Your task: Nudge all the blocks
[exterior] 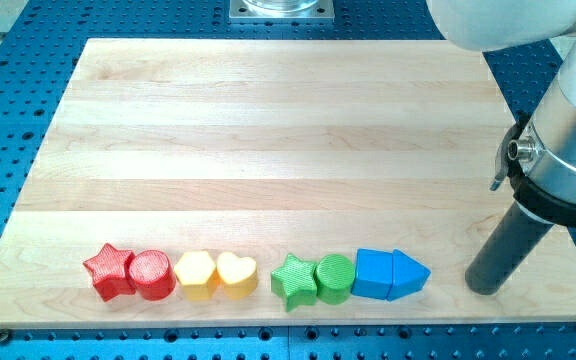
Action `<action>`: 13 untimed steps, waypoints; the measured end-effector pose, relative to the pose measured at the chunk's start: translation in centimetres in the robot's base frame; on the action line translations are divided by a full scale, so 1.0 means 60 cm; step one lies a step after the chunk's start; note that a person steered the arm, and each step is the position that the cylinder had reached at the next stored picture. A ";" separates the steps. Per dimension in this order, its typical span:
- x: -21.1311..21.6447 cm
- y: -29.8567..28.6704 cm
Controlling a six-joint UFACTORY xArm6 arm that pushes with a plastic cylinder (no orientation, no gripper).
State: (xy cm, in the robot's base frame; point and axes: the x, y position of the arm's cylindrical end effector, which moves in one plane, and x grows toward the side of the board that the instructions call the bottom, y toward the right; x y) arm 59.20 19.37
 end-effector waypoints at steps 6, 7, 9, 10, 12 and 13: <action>0.043 -0.370; 0.043 -0.456; 0.043 -0.610; 0.043 -0.671; -0.061 -0.661; -0.154 -0.648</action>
State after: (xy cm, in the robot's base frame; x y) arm 49.98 -19.50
